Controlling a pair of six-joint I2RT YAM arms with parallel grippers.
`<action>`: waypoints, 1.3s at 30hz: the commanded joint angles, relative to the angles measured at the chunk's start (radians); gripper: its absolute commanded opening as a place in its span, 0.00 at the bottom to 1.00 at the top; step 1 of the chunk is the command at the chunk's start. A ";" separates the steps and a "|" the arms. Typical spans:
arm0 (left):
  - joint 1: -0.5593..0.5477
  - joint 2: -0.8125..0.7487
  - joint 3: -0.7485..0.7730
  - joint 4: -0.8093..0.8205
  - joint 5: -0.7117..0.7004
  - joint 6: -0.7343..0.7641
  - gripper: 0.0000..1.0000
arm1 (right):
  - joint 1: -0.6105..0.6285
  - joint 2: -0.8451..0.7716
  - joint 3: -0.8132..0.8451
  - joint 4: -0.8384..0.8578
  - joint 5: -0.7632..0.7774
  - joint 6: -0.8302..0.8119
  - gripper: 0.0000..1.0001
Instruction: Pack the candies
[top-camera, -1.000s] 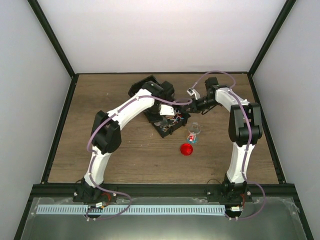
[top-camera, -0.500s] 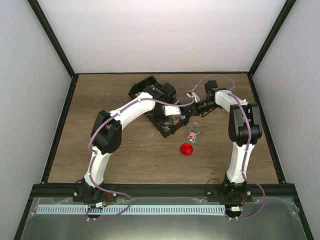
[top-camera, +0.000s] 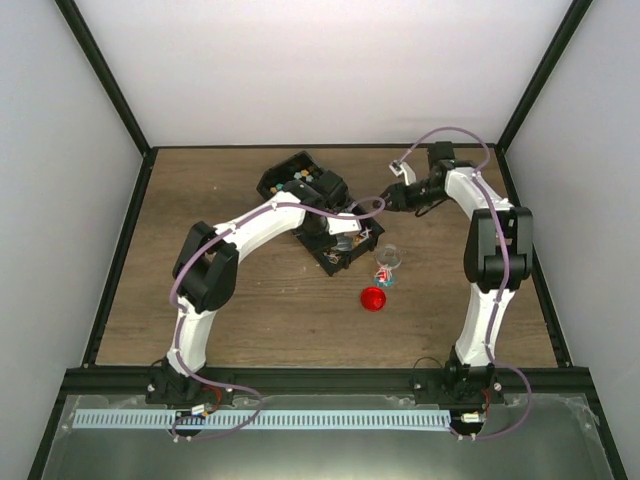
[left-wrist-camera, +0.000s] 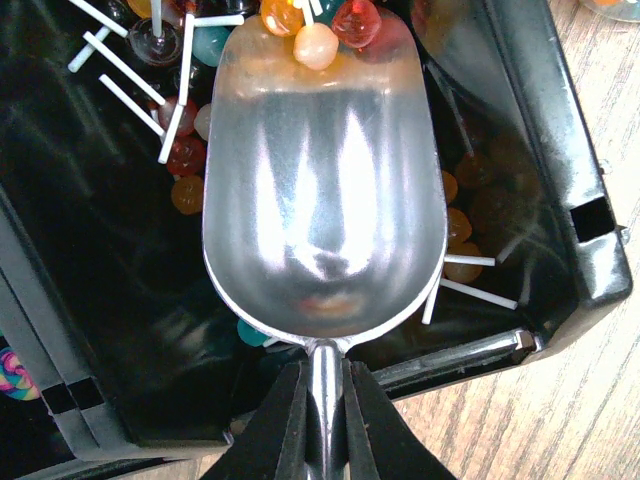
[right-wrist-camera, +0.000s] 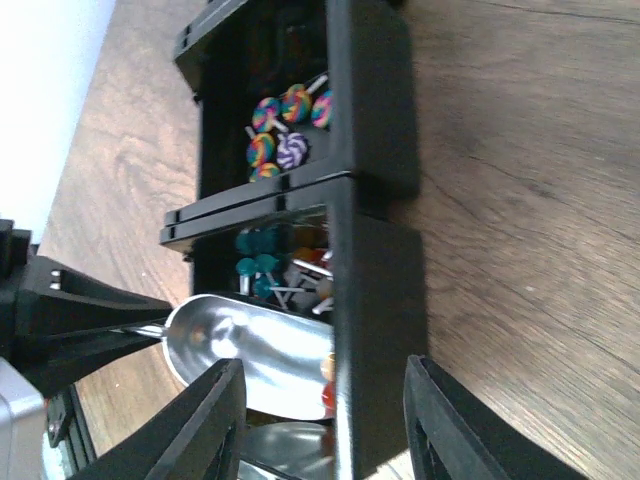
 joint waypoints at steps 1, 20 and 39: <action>-0.001 0.002 -0.003 -0.030 0.001 -0.004 0.04 | -0.005 0.016 0.027 -0.037 0.050 -0.014 0.46; 0.001 0.046 -0.003 0.054 0.036 -0.095 0.04 | 0.054 0.076 -0.057 -0.040 0.022 -0.055 0.24; 0.026 -0.141 -0.422 0.653 0.246 -0.337 0.04 | 0.054 0.044 -0.098 -0.015 0.024 -0.062 0.03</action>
